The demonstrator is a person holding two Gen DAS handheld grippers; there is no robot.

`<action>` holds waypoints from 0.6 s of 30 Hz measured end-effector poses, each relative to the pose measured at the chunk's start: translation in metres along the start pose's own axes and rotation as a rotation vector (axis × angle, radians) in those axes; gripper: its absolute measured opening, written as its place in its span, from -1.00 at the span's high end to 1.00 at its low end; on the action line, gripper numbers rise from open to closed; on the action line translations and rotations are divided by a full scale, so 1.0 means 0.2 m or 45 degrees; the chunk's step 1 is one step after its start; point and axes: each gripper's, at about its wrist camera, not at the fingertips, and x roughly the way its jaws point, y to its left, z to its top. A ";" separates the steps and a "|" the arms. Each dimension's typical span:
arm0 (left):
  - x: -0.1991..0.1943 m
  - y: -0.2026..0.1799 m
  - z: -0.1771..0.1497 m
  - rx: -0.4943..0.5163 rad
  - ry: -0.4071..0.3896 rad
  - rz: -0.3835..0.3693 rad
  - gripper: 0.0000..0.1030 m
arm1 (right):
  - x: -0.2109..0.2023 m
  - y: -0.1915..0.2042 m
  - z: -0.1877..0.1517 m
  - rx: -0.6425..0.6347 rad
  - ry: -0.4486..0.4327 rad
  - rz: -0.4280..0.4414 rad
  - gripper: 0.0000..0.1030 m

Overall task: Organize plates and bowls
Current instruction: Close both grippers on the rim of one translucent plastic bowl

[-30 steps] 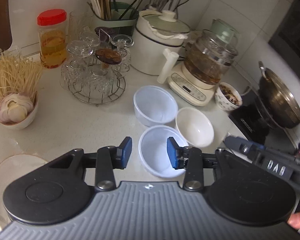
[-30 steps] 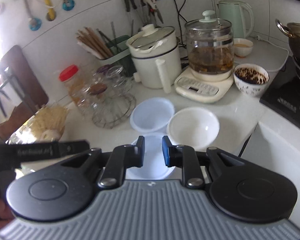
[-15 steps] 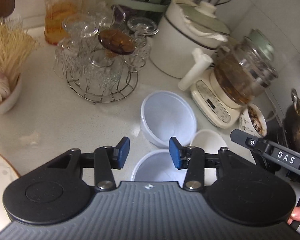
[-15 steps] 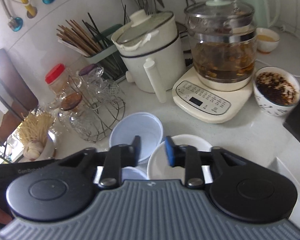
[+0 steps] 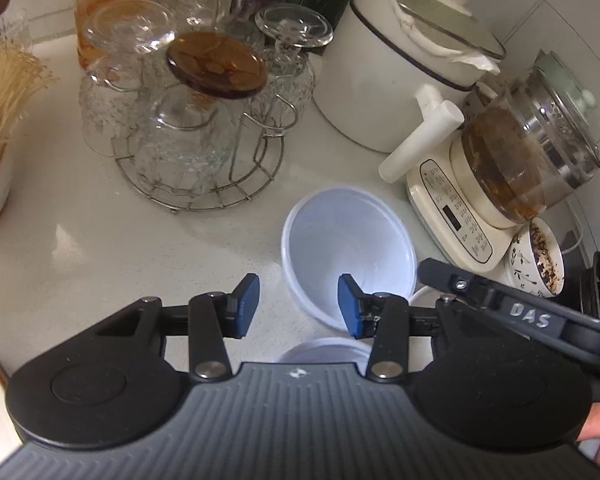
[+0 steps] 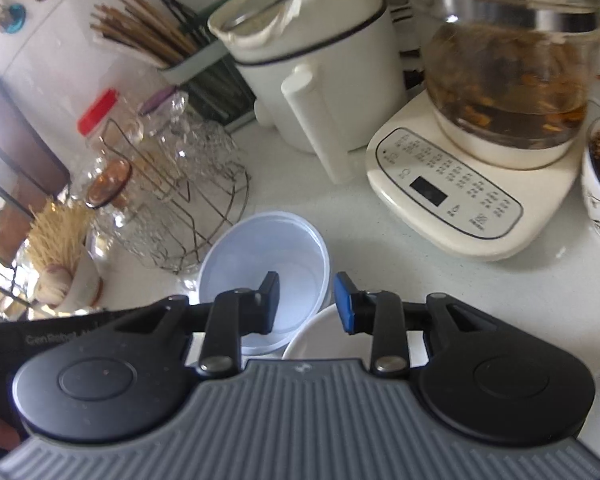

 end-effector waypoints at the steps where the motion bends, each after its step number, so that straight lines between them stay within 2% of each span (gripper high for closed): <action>1: 0.02 0.00 0.00 0.001 0.005 0.009 0.05 | 0.02 -0.01 0.01 -0.006 0.011 -0.007 0.34; 11: 0.13 0.02 0.07 -0.022 0.030 0.004 0.38 | 0.16 -0.02 0.06 -0.037 0.077 -0.002 0.37; 18: 0.18 0.05 0.08 -0.053 0.055 0.004 0.70 | 0.21 0.01 0.06 -0.091 0.117 -0.029 0.57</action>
